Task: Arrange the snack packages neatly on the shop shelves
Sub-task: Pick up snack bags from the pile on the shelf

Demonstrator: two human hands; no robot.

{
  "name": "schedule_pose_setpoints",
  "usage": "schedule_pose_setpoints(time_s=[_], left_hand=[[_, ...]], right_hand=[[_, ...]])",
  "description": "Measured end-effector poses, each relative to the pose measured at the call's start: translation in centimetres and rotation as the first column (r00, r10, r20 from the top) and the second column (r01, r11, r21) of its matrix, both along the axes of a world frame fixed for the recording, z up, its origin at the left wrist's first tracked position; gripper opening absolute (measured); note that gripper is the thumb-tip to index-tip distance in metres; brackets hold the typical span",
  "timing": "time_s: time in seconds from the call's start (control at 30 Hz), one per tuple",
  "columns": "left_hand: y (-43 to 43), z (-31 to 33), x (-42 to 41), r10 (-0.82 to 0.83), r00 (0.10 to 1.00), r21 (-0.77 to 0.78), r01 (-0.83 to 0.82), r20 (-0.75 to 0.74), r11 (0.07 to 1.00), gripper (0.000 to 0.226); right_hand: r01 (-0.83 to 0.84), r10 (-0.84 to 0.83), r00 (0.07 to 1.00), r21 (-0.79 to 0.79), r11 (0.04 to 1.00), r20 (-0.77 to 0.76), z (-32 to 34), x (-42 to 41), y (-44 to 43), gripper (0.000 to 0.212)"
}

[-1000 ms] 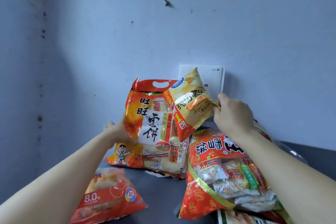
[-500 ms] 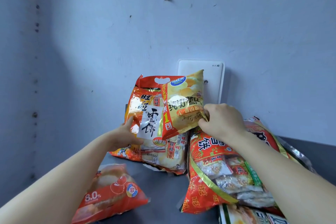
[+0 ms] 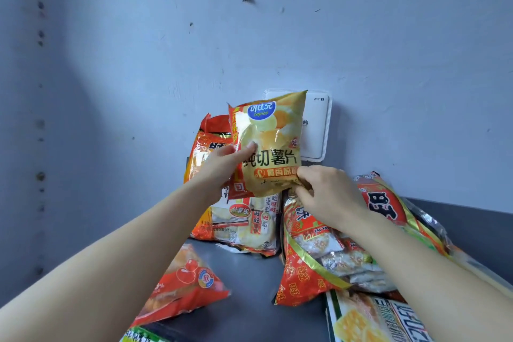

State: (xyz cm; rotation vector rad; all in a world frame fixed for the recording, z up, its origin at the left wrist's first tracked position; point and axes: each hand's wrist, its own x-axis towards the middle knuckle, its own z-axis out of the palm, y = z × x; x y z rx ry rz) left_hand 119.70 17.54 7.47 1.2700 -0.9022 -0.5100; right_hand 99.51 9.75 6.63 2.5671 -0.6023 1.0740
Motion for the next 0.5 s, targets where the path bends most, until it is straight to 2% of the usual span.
schedule_pose_setpoints(time_s=[0.03, 0.1, 0.17, 0.23, 0.3, 0.33, 0.4, 0.5], left_hand=[[0.3, -0.2, -0.2, 0.004, 1.000, -0.055, -0.005, -0.022, 0.998, 0.069], [1.0, -0.3, -0.9, -0.001, 0.999, -0.113, -0.003, -0.035, 0.994, 0.088], [2.1, -0.5, -2.1, 0.034, 0.999, -0.169, -0.039, -0.036, 0.985, 0.089], [3.0, -0.7, -3.6, 0.057, 0.997, -0.205, -0.065, -0.043, 0.977, 0.067], [3.8, -0.8, -5.6, 0.086, 0.996, -0.234, -0.088, -0.022, 0.968, 0.033], [4.3, -0.8, -6.7, 0.099, 0.995, -0.247, -0.098, -0.008, 0.964, 0.028], [5.2, -1.0, -8.7, 0.109, 0.994, -0.250, -0.102, 0.012, 0.963, 0.033], [7.0, -1.5, -12.2, 0.119, 0.991, -0.222, -0.102, 0.063, 0.970, 0.070]], right_hand=[[-0.004, 0.004, 1.000, 0.024, 1.000, -0.022, 0.0, -0.5, 0.1, 0.018], [-0.016, 0.017, 1.000, 0.151, 0.988, -0.005, 0.1, -1.4, 0.5, 0.035], [-0.090, 0.050, 0.991, 0.333, 0.939, 0.126, 0.2, -2.3, 1.1, 0.056], [-0.217, 0.070, 0.951, 0.493, 0.843, 0.300, 0.6, -3.2, 1.6, 0.072], [-0.357, 0.085, 0.894, 0.587, 0.726, 0.439, 1.4, -4.2, 2.0, 0.073], [-0.417, 0.098, 0.868, 0.608, 0.676, 0.487, 1.8, -4.8, 2.3, 0.073], [-0.512, 0.128, 0.819, 0.613, 0.602, 0.559, 2.4, -6.1, 2.6, 0.075], [-0.640, 0.153, 0.726, 0.579, 0.505, 0.670, 3.1, -8.2, 3.4, 0.071]])
